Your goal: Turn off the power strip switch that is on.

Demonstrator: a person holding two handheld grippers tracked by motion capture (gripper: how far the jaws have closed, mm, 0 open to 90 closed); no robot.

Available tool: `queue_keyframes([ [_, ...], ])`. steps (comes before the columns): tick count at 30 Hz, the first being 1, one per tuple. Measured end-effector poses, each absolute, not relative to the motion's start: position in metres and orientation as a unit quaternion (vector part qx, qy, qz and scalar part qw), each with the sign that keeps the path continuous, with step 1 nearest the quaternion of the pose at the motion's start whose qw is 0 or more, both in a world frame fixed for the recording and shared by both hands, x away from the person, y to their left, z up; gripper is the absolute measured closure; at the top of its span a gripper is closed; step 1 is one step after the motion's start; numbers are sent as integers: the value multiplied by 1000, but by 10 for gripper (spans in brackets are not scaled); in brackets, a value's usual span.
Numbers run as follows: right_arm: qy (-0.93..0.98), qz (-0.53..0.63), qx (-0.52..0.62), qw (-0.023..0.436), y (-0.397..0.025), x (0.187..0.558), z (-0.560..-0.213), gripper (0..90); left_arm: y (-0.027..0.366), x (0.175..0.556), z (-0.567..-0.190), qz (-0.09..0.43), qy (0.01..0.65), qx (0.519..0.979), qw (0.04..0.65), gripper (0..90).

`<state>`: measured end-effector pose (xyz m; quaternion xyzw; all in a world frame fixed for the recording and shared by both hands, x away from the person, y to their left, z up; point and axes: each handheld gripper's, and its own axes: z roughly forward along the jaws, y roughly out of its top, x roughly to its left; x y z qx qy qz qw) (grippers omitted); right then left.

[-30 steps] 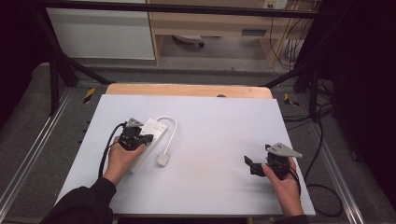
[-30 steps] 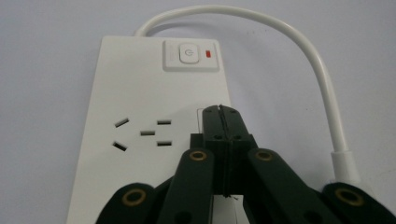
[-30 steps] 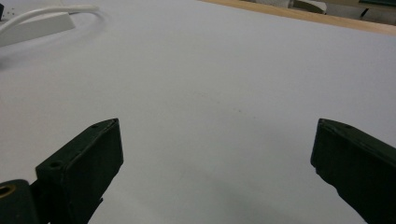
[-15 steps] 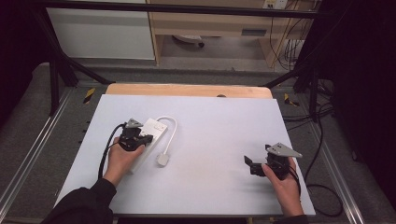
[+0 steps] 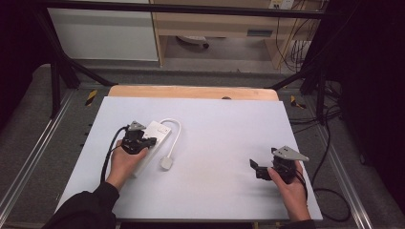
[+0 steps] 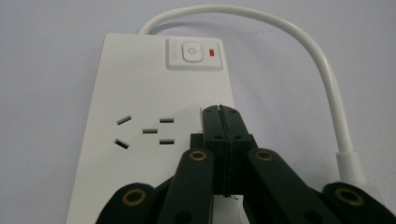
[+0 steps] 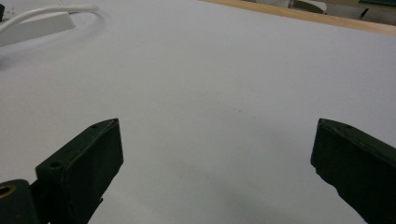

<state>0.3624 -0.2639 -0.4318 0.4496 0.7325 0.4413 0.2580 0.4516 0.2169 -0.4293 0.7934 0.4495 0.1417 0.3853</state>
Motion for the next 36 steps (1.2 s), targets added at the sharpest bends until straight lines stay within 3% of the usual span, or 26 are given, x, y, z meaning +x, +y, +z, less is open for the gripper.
queue_keyframes([
  [36,732,443,449,259,-265,362,-432,29,210,452,-422,161,439,786,404,900],
])
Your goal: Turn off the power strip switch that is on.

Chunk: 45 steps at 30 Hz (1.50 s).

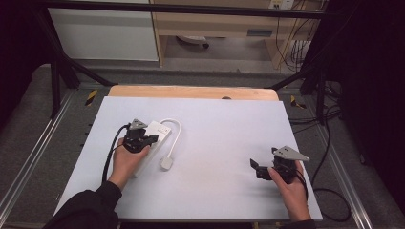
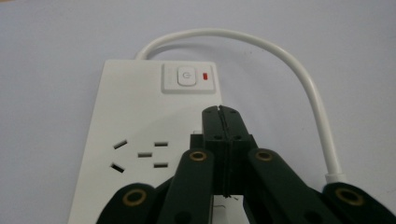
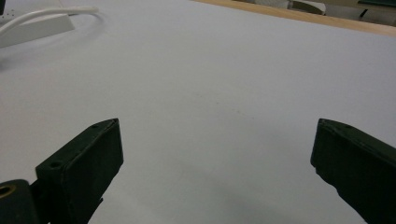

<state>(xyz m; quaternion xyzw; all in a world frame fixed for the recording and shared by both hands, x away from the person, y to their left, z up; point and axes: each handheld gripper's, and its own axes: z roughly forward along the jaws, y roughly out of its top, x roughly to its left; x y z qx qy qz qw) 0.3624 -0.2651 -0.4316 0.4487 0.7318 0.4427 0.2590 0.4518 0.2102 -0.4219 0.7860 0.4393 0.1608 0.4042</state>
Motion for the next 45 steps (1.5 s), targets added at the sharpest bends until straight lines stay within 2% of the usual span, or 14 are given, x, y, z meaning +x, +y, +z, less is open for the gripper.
queue_keyframes([
  [6,731,443,449,259,-265,362,-432,29,207,451,-418,166,429,785,416,884],
  [13,732,443,449,259,-265,362,-432,29,203,450,-414,179,424,776,432,723],
  [16,732,443,449,259,-265,362,-432,29,202,451,-412,186,426,769,439,602],
  [24,731,443,449,259,-265,362,-432,29,200,449,-405,193,427,749,468,364],
  [27,731,443,449,259,-265,362,-432,28,199,449,-403,205,436,743,464,204],
  [29,731,443,450,259,-265,362,-432,28,198,449,-402,219,435,738,466,137],
  [35,731,443,450,259,-265,362,-432,28,201,447,-397,216,442,719,491,106],
  [45,730,445,450,259,-265,362,-431,24,208,437,-386,205,433,711,515,75],
])
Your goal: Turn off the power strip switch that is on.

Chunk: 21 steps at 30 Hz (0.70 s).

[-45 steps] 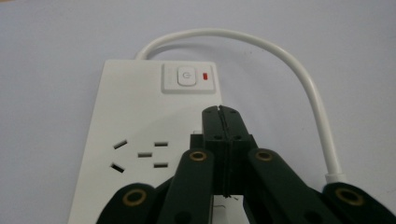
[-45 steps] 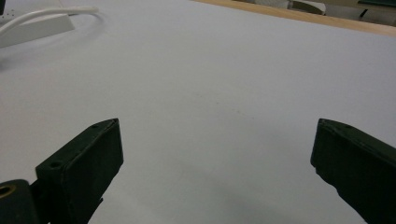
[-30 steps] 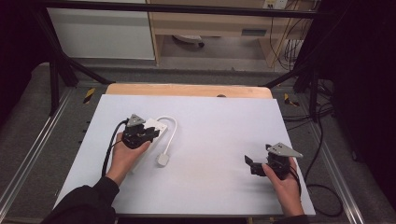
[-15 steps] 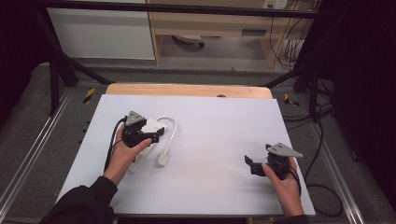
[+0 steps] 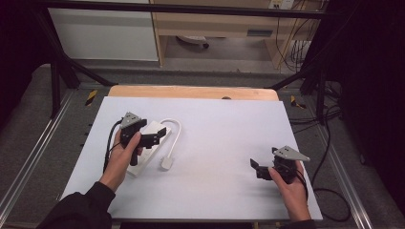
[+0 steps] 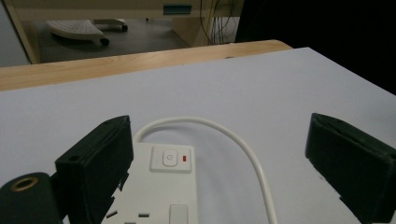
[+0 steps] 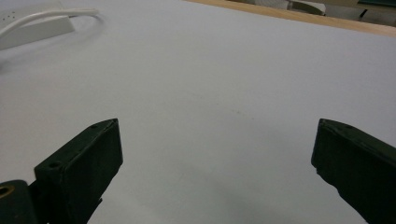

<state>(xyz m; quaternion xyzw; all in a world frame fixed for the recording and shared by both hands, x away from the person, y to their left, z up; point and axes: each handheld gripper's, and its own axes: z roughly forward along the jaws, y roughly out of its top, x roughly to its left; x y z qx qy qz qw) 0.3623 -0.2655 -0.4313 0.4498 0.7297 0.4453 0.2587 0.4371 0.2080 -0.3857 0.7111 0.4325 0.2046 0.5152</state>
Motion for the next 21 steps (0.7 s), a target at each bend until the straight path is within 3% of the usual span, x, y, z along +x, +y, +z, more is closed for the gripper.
queue_keyframes([
  [21,730,449,448,254,-265,362,-431,21,230,399,-357,205,410,705,542,57],
])
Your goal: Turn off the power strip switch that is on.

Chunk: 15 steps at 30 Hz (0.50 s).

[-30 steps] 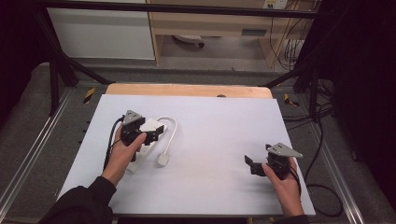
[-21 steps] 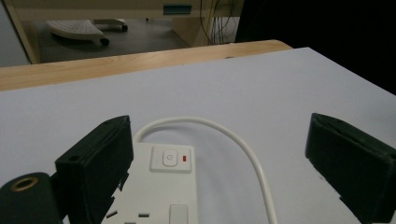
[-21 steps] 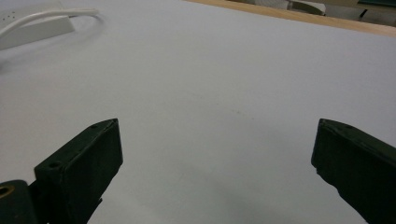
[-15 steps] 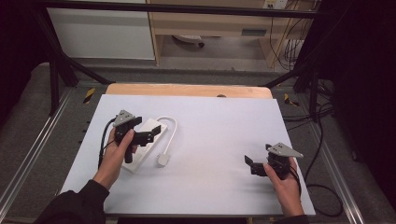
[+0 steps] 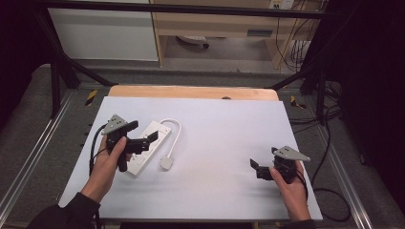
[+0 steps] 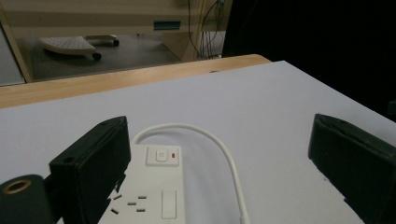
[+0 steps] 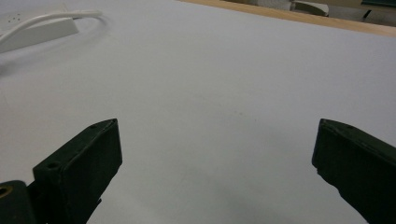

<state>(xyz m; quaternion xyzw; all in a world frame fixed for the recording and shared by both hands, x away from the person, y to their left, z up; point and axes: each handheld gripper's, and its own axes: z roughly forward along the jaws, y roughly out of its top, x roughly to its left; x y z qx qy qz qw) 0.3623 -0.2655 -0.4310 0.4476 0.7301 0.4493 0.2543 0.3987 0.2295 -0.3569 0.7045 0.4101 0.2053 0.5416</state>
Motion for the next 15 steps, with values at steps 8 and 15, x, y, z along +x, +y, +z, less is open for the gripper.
queue_keyframes([
  [8,731,447,449,254,-265,363,-432,20,240,384,-351,202,413,702,544,57],
  [15,731,445,450,254,-265,363,-432,21,247,372,-349,203,414,697,549,57],
])
